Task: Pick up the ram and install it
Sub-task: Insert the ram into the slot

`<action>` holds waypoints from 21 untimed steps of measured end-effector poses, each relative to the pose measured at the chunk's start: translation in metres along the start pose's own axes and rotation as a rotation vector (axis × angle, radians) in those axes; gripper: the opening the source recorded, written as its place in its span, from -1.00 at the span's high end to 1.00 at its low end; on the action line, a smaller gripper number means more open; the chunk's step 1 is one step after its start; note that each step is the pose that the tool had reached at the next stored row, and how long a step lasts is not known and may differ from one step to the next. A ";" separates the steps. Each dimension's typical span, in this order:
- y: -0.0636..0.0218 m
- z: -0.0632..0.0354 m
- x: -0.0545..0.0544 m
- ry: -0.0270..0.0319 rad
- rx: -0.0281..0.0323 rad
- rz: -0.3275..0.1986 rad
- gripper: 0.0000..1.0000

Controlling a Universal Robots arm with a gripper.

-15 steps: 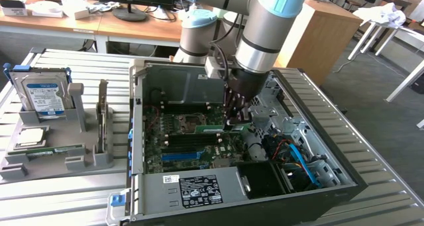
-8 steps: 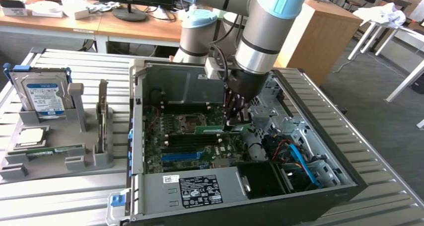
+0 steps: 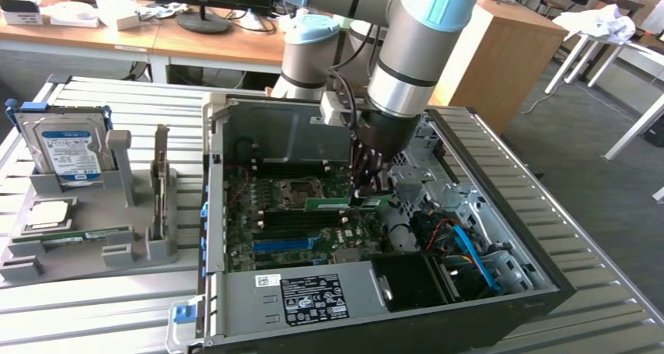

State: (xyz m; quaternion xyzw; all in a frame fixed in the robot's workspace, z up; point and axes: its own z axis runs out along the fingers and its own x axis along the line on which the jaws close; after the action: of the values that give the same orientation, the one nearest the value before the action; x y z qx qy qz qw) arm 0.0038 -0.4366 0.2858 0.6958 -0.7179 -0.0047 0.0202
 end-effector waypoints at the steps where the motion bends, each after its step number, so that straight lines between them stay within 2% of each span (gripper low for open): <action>1: 0.0000 0.0003 0.000 0.0000 0.0000 0.000 0.75; 21: -0.0002 0.0053 0.000 0.0001 0.0000 0.000 0.75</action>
State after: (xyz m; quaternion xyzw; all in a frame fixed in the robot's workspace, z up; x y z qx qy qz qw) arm 0.0039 -0.4366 0.2805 0.6958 -0.7179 -0.0047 0.0202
